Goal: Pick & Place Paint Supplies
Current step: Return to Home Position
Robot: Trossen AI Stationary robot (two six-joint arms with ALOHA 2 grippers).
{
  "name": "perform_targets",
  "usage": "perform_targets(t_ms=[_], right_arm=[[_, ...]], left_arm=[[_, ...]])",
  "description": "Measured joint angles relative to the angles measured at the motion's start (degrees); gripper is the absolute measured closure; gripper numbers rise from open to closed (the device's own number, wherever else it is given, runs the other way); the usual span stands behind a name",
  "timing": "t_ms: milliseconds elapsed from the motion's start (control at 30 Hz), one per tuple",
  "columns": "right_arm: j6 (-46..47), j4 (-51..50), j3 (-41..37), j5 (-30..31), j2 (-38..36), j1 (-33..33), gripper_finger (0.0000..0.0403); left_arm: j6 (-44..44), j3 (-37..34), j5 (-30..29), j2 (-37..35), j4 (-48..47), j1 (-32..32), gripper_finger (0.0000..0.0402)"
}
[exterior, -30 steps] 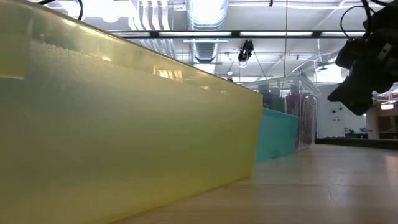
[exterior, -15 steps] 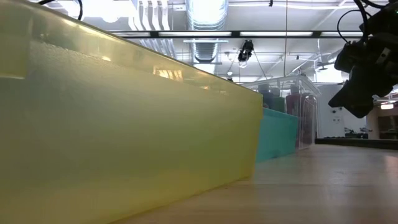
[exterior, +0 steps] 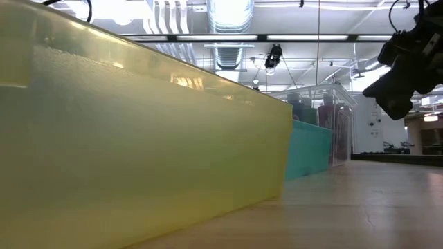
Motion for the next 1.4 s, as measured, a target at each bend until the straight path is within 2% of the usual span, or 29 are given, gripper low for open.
perform_targets(t_ms=[100, 1400], right_arm=[[0.0, -0.1, 0.0, 0.0, -2.1, 0.0, 0.0395], [0.0, 0.3, 0.0, 0.0, -1.2, 0.0, 0.0395]], left_arm=[[0.0, 0.0, 0.0, 0.0, 0.0, 0.0, 0.0345], [0.0, 0.0, 0.0, 0.0, 0.0, 0.0, 0.0344]])
